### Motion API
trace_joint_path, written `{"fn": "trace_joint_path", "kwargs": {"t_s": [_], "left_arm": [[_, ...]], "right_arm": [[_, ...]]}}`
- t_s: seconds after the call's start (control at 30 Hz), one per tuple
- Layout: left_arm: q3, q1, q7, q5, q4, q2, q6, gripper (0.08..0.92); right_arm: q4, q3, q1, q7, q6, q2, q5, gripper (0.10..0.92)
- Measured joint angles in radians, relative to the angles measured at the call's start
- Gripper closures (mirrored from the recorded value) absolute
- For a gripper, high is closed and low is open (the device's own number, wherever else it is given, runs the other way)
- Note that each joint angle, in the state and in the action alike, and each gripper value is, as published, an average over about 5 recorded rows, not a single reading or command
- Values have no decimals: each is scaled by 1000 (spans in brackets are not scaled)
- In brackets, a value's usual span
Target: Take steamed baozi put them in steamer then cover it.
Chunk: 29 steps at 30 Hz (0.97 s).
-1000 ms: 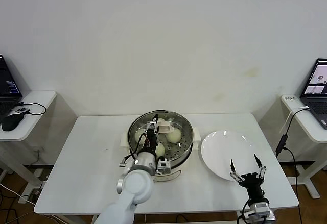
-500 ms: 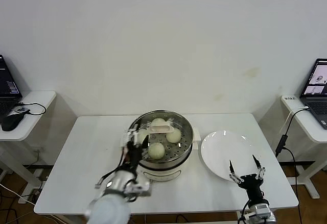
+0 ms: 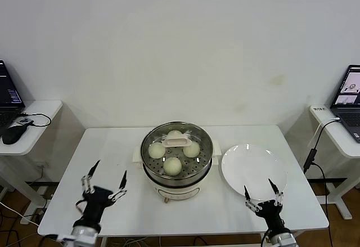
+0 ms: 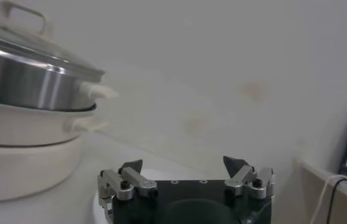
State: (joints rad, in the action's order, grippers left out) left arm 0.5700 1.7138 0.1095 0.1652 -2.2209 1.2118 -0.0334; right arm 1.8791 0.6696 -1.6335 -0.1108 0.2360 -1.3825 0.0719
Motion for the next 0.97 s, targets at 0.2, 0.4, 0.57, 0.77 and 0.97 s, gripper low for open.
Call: {"fn": "trace_joint_path", "kwargs": {"t_s": [0.2, 0.4, 0.57, 0.77, 0.97], "left_arm": [[61, 67, 29, -302, 51, 8, 86, 177], [85, 117, 26, -435, 111, 9, 141, 177], [88, 150, 21, -468, 149, 20, 176, 177], [84, 173, 15, -478, 176, 33, 213, 177], [78, 187, 9, -473, 190, 43, 233, 177]], "right_arm": [[7, -29, -39, -6, 13, 8, -22, 203], [22, -54, -70, -10, 22, 8, -31, 203], [41, -72, -94, -14, 18, 14, -43, 202], [66, -83, -120, -15, 7, 19, -49, 203], [76, -87, -132, -15, -1, 19, -50, 202]]}}
